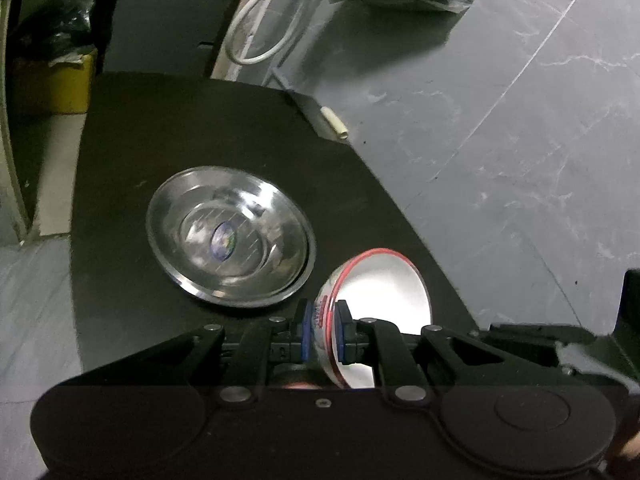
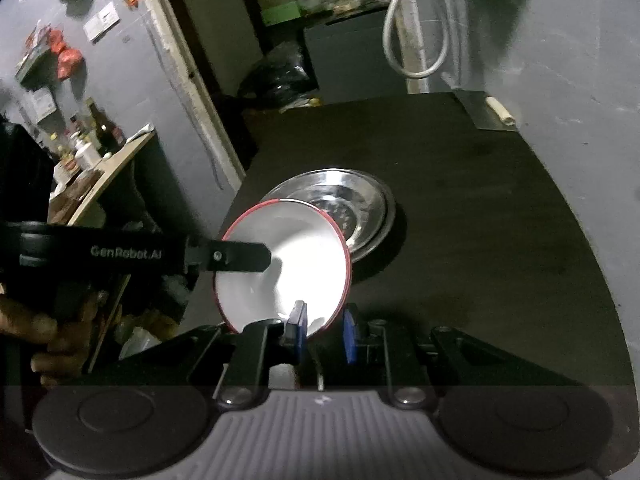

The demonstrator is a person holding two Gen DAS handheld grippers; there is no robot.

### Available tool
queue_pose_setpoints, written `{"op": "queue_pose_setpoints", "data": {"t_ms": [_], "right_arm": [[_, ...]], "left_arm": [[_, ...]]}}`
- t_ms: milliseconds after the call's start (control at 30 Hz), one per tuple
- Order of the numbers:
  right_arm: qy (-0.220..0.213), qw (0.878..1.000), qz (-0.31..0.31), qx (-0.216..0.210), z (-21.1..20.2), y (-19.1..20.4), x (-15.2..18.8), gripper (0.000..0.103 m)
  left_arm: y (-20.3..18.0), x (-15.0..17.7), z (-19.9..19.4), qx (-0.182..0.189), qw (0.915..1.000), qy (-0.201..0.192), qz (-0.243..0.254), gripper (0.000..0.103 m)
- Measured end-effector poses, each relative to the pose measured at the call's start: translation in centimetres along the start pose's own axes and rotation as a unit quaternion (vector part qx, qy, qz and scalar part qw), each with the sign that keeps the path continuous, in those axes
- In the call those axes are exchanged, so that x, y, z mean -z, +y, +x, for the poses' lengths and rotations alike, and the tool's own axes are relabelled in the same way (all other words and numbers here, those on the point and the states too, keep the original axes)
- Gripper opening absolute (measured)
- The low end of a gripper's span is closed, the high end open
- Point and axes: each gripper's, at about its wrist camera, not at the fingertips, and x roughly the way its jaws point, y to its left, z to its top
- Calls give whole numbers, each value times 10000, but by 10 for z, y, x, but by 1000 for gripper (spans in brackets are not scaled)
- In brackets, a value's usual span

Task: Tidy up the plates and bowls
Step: 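Carry the second white bowl with the left tool toward the right tool's stack, then lower the second white bowl into the first white bowl with the left tool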

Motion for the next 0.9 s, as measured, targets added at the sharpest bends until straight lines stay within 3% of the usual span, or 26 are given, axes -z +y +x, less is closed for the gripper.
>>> {"op": "queue_pose_setpoints", "data": {"t_ms": [300, 900], "right_arm": [[376, 9985, -285, -260, 8, 18, 1, 21], [924, 9940, -426, -413, 20, 27, 13, 21]], "left_arm": [[16, 22, -11, -158, 9990, 395, -119, 12], [15, 34, -21, -322, 9967, 732, 112, 12]]}}
